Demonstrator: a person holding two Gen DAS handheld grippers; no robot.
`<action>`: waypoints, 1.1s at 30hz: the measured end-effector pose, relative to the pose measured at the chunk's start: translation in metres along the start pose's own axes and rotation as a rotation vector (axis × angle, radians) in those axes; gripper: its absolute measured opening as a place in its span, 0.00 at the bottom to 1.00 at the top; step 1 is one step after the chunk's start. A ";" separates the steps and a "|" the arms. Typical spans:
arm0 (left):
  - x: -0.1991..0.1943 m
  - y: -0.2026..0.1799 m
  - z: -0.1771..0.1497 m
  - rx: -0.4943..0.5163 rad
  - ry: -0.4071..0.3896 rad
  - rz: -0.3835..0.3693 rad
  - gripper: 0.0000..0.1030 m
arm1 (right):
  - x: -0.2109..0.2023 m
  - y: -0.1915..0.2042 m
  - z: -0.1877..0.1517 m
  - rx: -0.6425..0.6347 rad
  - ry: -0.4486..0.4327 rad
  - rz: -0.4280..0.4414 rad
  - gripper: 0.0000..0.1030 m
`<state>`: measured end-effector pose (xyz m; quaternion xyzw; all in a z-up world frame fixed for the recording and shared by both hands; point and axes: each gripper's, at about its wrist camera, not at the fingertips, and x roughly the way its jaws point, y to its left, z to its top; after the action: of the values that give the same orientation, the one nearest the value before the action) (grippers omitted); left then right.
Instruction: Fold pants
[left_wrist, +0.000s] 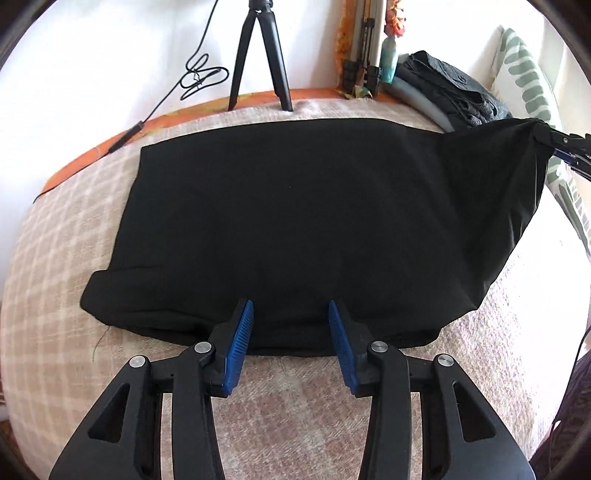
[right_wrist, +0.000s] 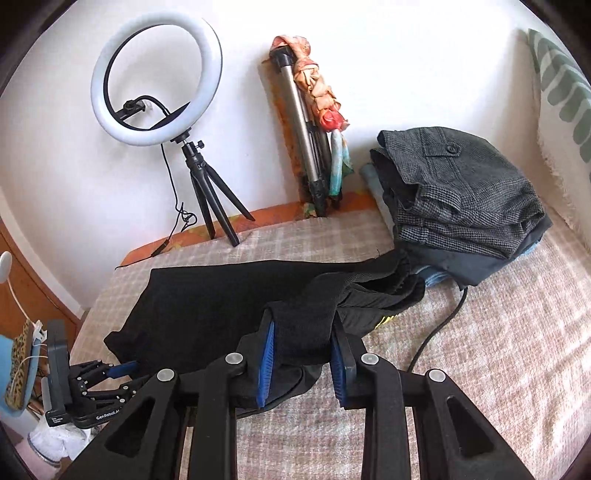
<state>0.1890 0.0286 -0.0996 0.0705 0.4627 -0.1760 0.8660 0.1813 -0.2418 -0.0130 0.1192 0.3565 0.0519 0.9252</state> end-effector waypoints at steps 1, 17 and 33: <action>-0.007 0.004 -0.001 -0.008 -0.025 -0.007 0.40 | 0.001 0.008 0.003 -0.021 -0.001 0.002 0.25; -0.083 0.141 -0.036 -0.318 -0.195 0.057 0.40 | 0.090 0.224 -0.012 -0.418 0.118 0.222 0.24; -0.078 0.153 -0.040 -0.351 -0.182 -0.008 0.43 | 0.126 0.279 -0.041 -0.550 0.278 0.483 0.39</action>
<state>0.1745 0.2009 -0.0638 -0.0995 0.4065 -0.1015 0.9025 0.2444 0.0585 -0.0520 -0.0607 0.4130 0.3774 0.8266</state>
